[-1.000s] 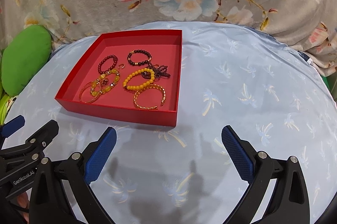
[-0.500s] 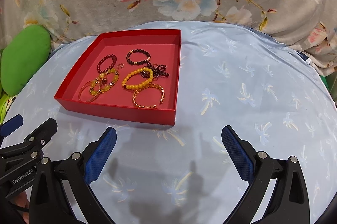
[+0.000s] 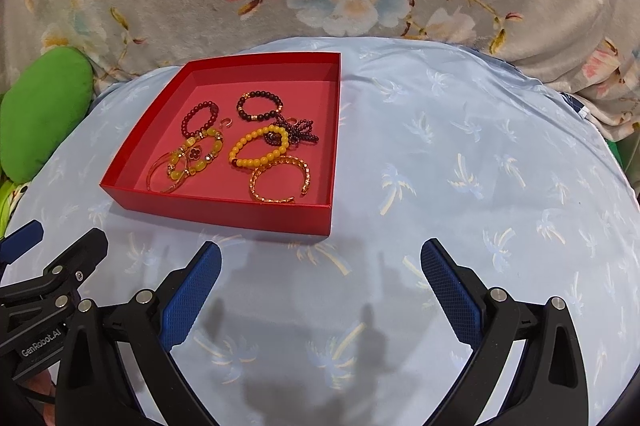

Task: Organize jewelry

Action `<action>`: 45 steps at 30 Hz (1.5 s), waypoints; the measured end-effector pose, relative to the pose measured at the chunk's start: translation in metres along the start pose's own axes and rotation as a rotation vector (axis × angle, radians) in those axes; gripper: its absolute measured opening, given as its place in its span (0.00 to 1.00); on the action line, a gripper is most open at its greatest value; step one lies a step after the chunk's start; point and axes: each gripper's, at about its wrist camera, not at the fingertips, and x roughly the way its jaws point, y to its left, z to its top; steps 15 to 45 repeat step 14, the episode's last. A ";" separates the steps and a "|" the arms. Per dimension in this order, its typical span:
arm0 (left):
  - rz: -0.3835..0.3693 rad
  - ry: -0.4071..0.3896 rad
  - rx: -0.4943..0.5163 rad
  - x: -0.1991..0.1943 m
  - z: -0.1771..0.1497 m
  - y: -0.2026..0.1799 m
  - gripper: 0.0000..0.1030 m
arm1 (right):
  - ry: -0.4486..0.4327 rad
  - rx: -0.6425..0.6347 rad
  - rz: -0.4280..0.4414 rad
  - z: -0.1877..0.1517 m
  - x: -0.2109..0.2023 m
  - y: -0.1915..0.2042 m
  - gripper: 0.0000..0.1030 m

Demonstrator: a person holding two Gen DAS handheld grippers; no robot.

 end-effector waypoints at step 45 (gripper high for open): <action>-0.002 0.002 -0.002 -0.001 0.000 0.000 0.93 | 0.003 0.003 0.001 0.000 -0.001 0.000 0.94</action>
